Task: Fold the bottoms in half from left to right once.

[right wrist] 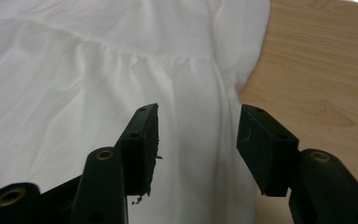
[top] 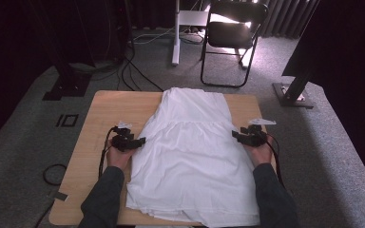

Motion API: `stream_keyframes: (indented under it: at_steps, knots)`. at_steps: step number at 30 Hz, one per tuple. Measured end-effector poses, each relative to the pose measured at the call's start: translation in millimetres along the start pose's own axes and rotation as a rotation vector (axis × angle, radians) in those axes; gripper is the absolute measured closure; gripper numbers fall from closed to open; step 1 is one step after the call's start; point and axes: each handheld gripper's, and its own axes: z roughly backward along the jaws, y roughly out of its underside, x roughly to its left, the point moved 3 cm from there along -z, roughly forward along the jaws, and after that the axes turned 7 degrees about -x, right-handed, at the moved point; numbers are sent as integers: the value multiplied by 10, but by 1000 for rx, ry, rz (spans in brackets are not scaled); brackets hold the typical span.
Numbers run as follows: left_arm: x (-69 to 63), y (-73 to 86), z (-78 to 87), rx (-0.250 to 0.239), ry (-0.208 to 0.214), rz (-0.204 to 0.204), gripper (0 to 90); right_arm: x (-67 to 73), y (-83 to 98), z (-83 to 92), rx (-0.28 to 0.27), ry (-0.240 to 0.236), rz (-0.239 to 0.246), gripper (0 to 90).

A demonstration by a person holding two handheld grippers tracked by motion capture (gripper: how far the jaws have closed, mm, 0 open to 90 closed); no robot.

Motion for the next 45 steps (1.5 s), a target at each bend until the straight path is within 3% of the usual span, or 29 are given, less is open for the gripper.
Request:
stream_keyframes:
  at_steps: [4, 5, 6, 8, 11, 15, 18, 25, 29, 33, 34, 35, 36, 38, 40, 41, 42, 45]
  knots:
    - [-20, -15, -44, 3, 20, -11, 451, -36, -47, -209, 31, 5, -19, 492]
    - [-37, -4, -43, 12, 33, -43, 451, -34, -40, -269, 50, 5, -24, 545]
    - [-38, 4, -34, 23, 39, -52, 678, -16, 0, -358, 100, 16, -15, 724]
    - [-35, 18, -5, 37, 44, -62, 867, 6, 66, -405, 156, 52, 2, 866]
    - [-45, 45, 76, 58, 16, -114, 891, 27, 157, -375, 174, 59, -9, 890]
    - [-71, 136, 291, 51, -5, -147, 893, 98, 291, -197, 159, 39, -27, 890]
    - [-173, 300, 528, 46, -27, -189, 892, 195, 419, -21, 150, 15, -44, 889]
    - [-386, 701, 1004, -10, -34, -209, 890, 503, 701, 391, 158, -12, 3, 879]
    - [-486, 889, 1160, 16, -13, -216, 890, 625, 866, 620, 142, -23, 4, 879]
    - [-578, 1064, 1243, 53, 18, -239, 880, 655, 1002, 858, 159, -45, -49, 866]
    - [-576, 1049, 1266, 33, 25, -232, 857, 656, 1009, 882, 165, -55, -44, 831]
    - [-560, 1010, 1288, -8, 35, -209, 777, 664, 1003, 910, 169, -61, -31, 767]
    - [-533, 956, 1305, -47, 38, -187, 663, 669, 975, 934, 154, -65, -16, 697]
    - [-473, 827, 1320, -97, 27, -146, 563, 648, 861, 963, 110, -50, -12, 604]
    - [-449, 754, 1315, -121, 16, -140, 509, 631, 786, 963, 90, -45, -17, 584]
    - [-392, 595, 1251, -156, 4, -136, 509, 617, 706, 950, 72, -50, -20, 566]
    - [-369, 532, 1200, -160, -1, -133, 497, 597, 536, 861, 55, -48, -11, 535]
    - [-310, 370, 957, -149, 8, -107, 490, 575, 376, 645, 53, -58, -14, 533]
